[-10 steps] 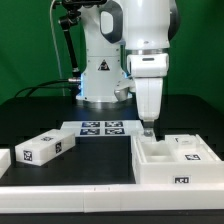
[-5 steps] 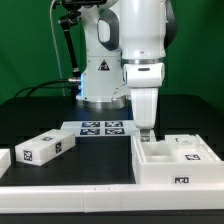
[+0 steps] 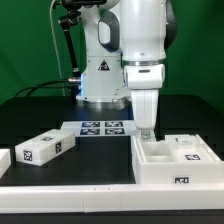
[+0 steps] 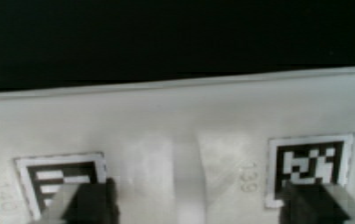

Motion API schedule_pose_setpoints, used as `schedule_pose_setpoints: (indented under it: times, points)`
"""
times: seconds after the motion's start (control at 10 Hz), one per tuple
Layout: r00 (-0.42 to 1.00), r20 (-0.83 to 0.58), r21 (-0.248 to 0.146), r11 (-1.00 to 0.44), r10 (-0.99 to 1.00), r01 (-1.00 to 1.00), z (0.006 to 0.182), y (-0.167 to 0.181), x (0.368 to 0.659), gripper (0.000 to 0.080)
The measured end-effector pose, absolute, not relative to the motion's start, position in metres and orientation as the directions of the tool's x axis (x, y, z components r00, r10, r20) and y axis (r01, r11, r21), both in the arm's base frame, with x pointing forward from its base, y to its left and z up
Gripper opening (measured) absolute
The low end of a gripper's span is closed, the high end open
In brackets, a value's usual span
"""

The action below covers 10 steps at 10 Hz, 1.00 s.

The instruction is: Assemble cabinet

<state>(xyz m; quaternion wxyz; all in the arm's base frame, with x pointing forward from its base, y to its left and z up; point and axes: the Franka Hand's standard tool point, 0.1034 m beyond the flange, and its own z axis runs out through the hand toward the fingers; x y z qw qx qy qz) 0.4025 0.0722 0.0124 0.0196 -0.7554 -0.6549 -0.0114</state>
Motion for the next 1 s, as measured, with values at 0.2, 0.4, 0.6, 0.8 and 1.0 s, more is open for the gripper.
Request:
schedule_pose_setpoints:
  times: [0.2,0.4,0.6,0.8,1.0]
  points:
    - [0.142,0.043,-0.016,-0.141,0.989,0.99,0.012,0.073,0.402,0.0244]
    - [0.14,0.043,-0.016,-0.14,0.989,0.99,0.012,0.074,0.402,0.0067]
    - [0.133,0.042,-0.015,-0.132,0.99,0.991,0.014,0.077,0.402,0.0067]
    - [0.116,0.02,-0.02,-0.116,0.993,0.993,0.027,0.079,0.404,0.0067]
    - [0.098,-0.006,-0.023,-0.098,0.995,0.995,0.043,0.08,0.406,0.0067]
